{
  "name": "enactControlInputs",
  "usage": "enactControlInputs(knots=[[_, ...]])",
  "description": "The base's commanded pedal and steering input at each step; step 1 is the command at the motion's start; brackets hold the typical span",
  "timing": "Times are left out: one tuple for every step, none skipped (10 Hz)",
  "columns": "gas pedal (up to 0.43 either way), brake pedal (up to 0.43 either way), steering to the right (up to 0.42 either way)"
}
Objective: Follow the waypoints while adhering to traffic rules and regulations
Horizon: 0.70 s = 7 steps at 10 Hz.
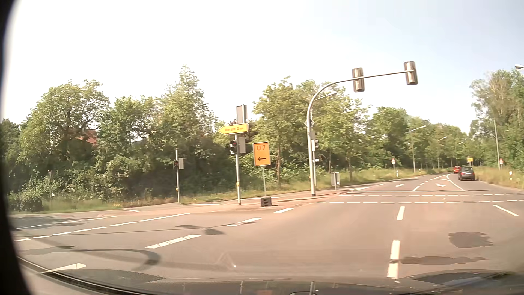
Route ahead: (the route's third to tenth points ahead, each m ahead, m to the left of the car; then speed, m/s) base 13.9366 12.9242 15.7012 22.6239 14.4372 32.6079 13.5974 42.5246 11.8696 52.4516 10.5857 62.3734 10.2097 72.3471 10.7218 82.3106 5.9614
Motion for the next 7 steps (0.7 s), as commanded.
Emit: enactControlInputs(knots=[[0.157, 0.000, -0.382], [0.177, 0.000, -0.393], [0.177, 0.000, -0.402], [0.189, 0.000, -0.404], [0.209, 0.000, -0.405], [0.220, 0.000, -0.405], [0.228, 0.000, -0.405]])
